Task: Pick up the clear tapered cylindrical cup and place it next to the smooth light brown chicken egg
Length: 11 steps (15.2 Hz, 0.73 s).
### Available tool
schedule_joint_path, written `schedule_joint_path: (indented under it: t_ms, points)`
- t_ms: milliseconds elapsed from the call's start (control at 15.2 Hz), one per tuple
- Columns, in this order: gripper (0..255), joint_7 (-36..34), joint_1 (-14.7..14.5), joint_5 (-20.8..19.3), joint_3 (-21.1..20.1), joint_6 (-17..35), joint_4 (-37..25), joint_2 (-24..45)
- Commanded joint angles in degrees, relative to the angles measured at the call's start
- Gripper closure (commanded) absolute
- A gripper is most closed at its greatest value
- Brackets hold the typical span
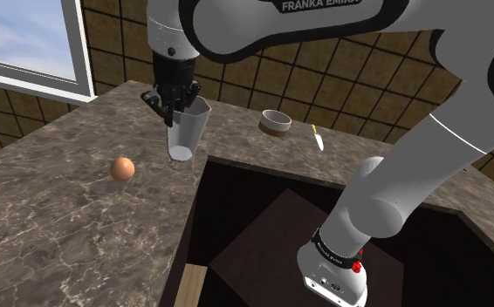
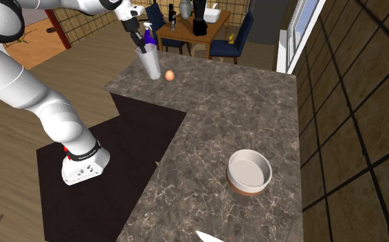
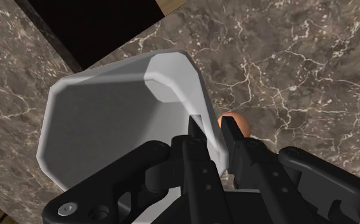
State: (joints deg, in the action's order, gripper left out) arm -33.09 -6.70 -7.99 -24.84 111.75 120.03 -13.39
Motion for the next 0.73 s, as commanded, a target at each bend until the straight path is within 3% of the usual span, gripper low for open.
schedule_joint_path:
  t_ms: [0,660]
  points:
    - [255,-0.5,0.0,-0.2,-0.2,1.5,1.2,0.4]
    - [255,-2.8,0.1,-1.7,-0.8,9.0,7.0,2.4]
